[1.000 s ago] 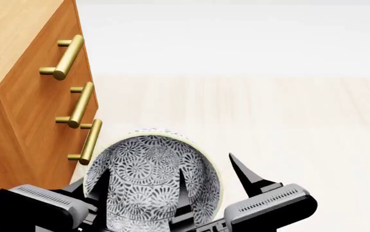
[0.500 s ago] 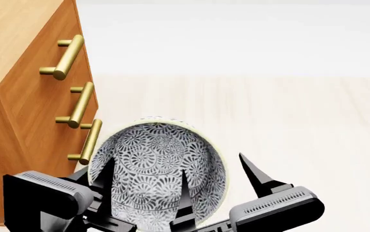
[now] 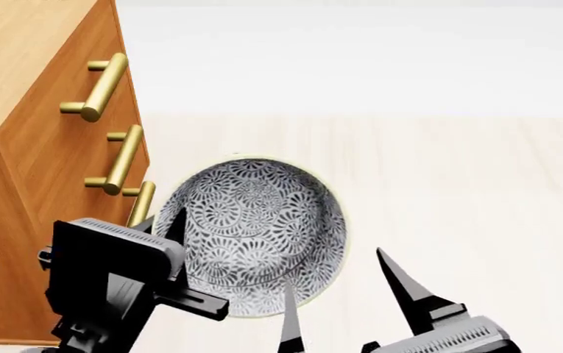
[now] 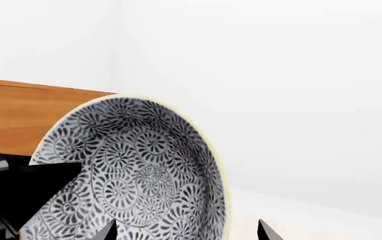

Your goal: Put the bowl on top of the cabinet.

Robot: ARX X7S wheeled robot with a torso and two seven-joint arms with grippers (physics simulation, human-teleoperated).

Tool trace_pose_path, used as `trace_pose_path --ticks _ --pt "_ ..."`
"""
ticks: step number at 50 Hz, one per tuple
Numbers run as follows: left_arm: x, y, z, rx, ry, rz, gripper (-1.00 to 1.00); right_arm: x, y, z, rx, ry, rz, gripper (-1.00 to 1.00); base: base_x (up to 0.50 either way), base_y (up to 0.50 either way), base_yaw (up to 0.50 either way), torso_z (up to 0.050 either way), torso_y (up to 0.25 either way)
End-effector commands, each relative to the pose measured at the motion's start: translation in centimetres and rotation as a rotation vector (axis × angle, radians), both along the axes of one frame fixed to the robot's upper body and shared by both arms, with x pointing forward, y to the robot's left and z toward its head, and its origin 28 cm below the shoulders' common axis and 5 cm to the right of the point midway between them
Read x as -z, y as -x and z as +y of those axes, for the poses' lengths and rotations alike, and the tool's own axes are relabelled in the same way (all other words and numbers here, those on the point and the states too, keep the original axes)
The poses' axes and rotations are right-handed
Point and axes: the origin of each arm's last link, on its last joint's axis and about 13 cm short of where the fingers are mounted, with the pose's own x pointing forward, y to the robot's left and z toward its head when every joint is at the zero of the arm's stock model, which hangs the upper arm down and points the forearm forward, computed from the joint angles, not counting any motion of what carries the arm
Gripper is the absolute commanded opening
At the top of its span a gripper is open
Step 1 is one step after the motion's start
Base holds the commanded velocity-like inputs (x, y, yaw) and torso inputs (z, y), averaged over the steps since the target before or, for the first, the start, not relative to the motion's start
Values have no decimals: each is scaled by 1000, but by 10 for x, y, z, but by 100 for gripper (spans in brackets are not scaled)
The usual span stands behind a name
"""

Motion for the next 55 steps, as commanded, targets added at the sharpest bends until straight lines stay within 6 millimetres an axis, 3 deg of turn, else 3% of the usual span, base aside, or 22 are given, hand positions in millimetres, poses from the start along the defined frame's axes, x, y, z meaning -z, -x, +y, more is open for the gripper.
trace_pose_path --ticks 1,14,38,46,55 --pt "-15 -15 -2 -59 -62 -29 -100 6 5 -4 -2 -29 -13 100 0 0 0 0 0" --pt "-37 -34 -10 -81 -99 -40 -100 15 21 -14 10 -178 -19 100 0 0 0 0 1" --pt "-78 -21 -20 -107 -156 -118 -100 46 29 -19 93 -300 12 100 0 0 0 0 0" --pt "-84 -19 -23 -95 -162 -130 -100 41 35 -23 124 -339 0 100 0 0 0 0 0" --pt "-111 -20 -27 -84 -186 -147 -100 44 32 -26 147 -381 15 100 0 0 0 0 1"
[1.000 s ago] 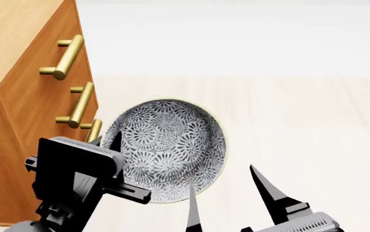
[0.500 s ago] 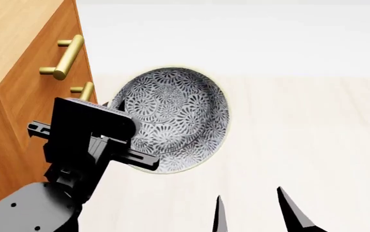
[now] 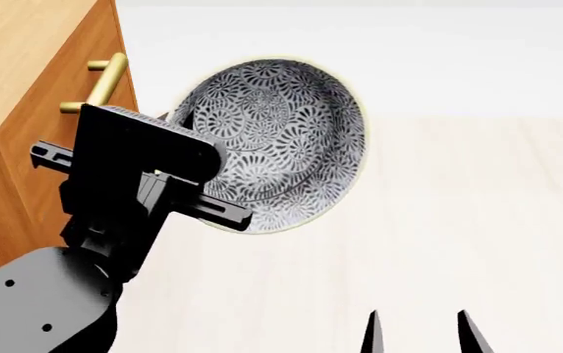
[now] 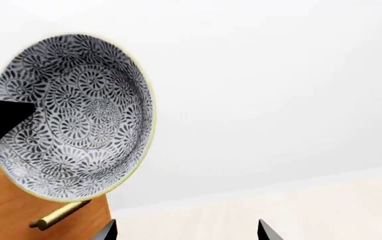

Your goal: Put the bowl on top of the cabinet.

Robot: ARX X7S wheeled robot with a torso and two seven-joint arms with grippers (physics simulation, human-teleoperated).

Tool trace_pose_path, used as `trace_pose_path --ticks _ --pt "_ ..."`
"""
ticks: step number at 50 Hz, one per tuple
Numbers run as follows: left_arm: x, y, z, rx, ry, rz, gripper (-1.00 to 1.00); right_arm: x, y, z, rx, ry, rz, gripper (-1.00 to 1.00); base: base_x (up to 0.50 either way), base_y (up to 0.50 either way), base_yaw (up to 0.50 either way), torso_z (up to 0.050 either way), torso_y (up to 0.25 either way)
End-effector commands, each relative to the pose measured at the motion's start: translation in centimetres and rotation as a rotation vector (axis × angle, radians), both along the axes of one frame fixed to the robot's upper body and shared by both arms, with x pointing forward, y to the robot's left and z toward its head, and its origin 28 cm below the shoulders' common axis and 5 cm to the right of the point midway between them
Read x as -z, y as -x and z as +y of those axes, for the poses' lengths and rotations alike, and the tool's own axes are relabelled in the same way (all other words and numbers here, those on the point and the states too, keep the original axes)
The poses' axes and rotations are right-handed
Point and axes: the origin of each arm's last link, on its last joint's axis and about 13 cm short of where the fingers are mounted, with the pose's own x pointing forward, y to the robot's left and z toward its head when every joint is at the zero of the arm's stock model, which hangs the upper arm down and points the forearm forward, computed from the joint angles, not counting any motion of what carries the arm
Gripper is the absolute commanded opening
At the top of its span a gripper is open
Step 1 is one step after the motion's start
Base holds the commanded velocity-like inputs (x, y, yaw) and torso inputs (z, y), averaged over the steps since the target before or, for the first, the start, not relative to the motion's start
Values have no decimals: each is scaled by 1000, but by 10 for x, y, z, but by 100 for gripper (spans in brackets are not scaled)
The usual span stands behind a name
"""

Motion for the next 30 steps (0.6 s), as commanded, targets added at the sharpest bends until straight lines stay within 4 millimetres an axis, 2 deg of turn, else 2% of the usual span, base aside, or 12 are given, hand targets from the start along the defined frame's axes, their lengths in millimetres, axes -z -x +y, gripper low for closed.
trace_pose_path --ticks 1,8,14,23,30 --pt "-38 0 -3 6 -20 -43 -100 3 0 -4 30 -48 11 100 0 0 0 0 0" --pt "-61 -5 -4 31 -29 -45 -100 5 -6 -3 54 -37 22 100 0 0 0 1 0" --pt "-69 -7 -9 82 -5 -28 -100 5 -5 -5 69 -34 17 100 0 0 0 0 0" --pt "-84 -14 -10 53 -33 -68 -100 3 -5 -8 76 -39 9 100 0 0 0 0 1" --pt "-98 -18 -6 63 -23 -103 -100 7 -17 -8 102 -24 36 100 0 0 0 0 0"
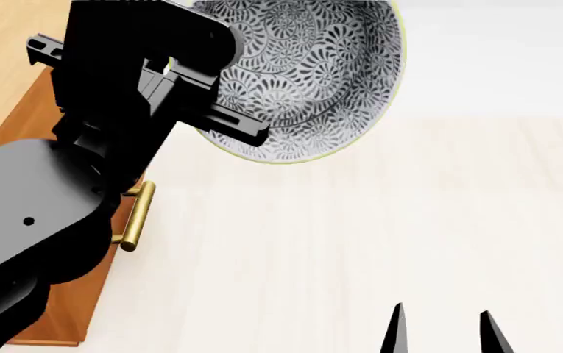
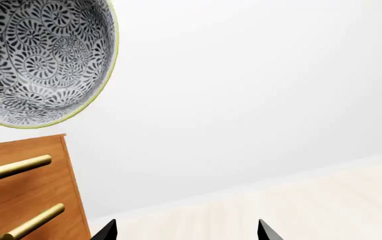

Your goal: Put the bowl on top of the cabinet.

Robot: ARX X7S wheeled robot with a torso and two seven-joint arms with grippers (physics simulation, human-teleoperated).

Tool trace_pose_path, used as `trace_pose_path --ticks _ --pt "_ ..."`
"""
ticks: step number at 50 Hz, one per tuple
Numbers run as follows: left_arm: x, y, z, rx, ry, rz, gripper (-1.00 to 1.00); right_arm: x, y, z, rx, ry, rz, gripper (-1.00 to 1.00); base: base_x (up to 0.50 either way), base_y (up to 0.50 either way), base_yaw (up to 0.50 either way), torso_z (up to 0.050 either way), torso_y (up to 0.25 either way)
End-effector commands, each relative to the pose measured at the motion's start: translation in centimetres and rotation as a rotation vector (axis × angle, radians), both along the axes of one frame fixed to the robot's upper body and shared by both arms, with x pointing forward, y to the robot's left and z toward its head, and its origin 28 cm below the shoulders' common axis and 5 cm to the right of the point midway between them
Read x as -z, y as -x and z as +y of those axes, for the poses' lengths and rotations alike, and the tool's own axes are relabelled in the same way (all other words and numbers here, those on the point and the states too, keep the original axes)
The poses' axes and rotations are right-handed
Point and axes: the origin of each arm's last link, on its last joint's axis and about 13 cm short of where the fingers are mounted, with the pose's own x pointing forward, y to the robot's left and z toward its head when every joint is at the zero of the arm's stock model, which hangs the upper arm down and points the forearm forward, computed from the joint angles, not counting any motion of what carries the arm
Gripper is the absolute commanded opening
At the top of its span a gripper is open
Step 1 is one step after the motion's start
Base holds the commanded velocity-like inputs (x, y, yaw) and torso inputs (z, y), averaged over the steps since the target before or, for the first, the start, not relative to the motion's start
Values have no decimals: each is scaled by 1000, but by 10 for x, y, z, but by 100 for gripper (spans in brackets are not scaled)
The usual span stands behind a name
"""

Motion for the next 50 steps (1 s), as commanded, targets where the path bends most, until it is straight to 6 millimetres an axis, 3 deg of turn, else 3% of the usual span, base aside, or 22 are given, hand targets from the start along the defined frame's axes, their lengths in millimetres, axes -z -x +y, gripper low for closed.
trace_pose_path --ticks 1,11,18,31,43,50 --pt "-26 -6 2 1 5 -57 -100 3 -12 -2 29 4 24 100 0 0 0 0 0" --pt "-48 -24 -3 58 38 -18 -100 2 -8 -3 65 14 18 100 0 0 0 0 0" --pt "-59 -56 -7 16 10 -13 -100 2 -8 -5 82 18 16 100 0 0 0 0 1" --pt "-69 -91 -5 -3 112 87 -100 2 -9 -8 99 14 21 100 0 0 0 0 0" --pt "-76 -102 12 -88 285 167 -100 2 -9 -7 97 15 19 100 0 0 0 0 1" --pt "-82 -99 13 -106 296 143 -100 2 -9 -6 100 23 24 100 0 0 0 1 0"
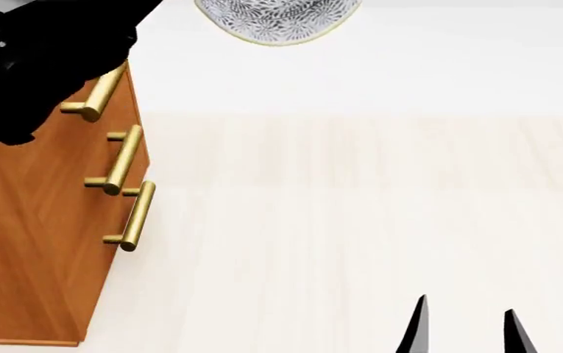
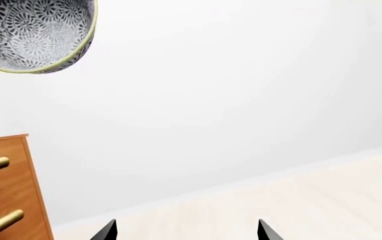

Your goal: Put the bowl on top of the cabinet.

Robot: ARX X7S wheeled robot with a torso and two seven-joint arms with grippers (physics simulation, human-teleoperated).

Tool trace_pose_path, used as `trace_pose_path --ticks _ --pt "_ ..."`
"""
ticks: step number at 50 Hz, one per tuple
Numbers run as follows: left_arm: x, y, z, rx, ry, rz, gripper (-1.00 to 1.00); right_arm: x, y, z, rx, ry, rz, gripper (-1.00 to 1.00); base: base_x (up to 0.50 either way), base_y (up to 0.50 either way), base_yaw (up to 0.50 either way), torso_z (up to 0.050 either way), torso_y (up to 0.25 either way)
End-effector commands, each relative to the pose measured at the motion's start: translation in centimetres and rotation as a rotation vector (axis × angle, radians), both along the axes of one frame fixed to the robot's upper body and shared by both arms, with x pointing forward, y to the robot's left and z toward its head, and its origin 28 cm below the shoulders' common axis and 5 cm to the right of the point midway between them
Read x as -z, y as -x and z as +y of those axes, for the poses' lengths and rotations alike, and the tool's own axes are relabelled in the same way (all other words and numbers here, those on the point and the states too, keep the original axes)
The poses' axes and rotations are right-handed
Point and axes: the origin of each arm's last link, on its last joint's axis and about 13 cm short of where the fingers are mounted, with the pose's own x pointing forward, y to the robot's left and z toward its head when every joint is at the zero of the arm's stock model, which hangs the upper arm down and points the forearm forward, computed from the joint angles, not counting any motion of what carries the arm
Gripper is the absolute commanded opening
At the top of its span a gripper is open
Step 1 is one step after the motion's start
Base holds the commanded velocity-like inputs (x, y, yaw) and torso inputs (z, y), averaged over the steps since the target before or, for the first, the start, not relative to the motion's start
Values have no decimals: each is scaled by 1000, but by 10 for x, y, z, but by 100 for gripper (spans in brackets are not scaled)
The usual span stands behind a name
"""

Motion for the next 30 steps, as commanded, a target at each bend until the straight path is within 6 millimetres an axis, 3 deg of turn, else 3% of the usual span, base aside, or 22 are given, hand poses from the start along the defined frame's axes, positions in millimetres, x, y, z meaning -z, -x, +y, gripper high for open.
trace_pose_path --ticks 1,17,30 --pt "-16 -3 13 -81 91 -15 -100 0 -1 0 3 6 4 100 0 0 0 0 0" --pt "-14 -17 47 -319 252 34 -100 0 -1 2 3 13 4 100 0 0 0 0 1" --pt "-9 -19 60 -371 347 75 -100 1 -3 2 9 19 9 100 0 0 0 0 0"
